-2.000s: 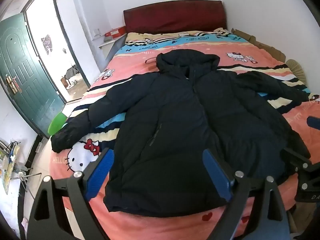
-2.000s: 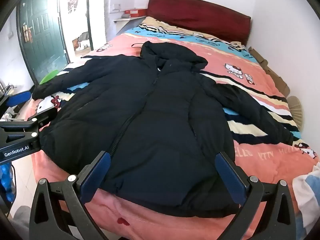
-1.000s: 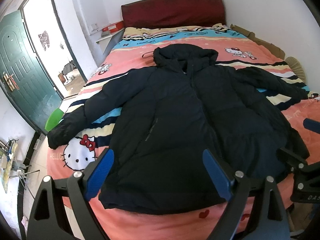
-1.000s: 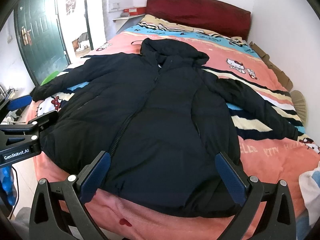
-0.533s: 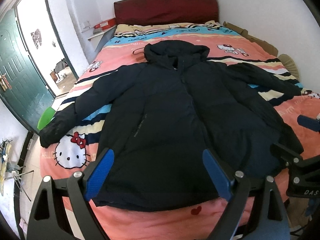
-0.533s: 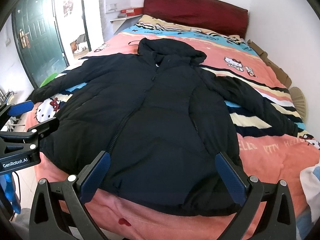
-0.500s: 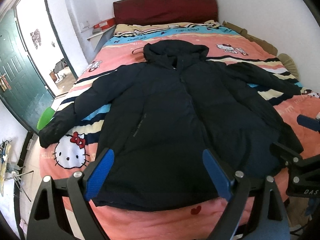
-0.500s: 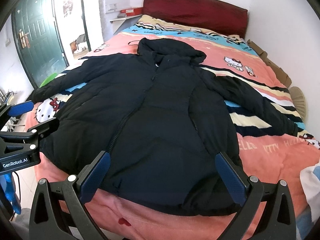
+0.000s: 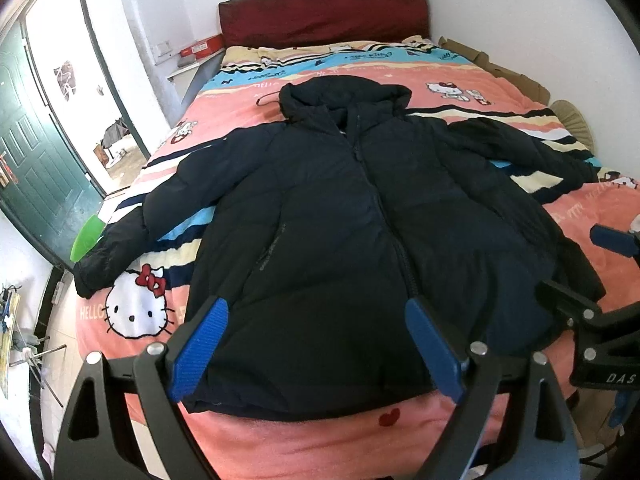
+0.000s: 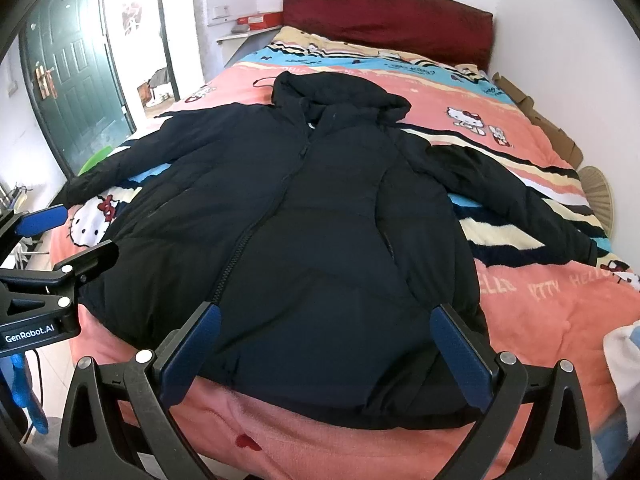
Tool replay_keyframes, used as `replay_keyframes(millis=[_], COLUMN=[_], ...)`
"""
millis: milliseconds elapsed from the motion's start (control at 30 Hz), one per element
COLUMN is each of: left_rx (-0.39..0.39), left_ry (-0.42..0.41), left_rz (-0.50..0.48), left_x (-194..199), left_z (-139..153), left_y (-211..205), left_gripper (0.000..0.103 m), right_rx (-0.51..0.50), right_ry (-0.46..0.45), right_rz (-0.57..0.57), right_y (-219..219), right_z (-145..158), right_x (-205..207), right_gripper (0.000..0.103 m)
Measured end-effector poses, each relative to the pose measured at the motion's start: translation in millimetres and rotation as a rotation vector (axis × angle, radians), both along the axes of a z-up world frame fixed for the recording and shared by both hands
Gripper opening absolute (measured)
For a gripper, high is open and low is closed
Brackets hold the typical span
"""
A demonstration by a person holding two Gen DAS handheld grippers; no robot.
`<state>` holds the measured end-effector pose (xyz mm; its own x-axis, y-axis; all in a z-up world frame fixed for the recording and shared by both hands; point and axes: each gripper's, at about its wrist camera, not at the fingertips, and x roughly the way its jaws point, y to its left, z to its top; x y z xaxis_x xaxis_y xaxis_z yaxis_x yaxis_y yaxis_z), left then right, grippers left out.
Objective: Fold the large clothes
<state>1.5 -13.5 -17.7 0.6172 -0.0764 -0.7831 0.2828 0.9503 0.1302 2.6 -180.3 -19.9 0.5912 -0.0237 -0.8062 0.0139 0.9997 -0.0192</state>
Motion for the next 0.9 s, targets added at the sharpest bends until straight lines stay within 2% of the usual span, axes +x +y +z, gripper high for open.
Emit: replay_keyframes(millis=[300, 667, 900], left_rx=[-0.004, 0.021, 0.022], left_ry=[0.021, 0.009, 0.017], left_rz=[-0.014, -0.026, -0.045], left_x=[-0.1, 0.7, 1.1], left_z=[-1.6, -0.7, -3.1], left_y=[-0.6, -1.6, -7.0], left_gripper=[0.091, 0.091, 0.091], right_rx=[0.001, 0.002, 0.036], right_ry=[0.000, -0.018, -0.008], right_rz=[-0.006, -0.014, -0.021], right_y=[-1.0, -7.8, -13.3], right_z=[1.3, 5.0, 0.3], right_x=[0.0, -1.2, 2.2], right_gripper=[0.103, 0.103, 0.103])
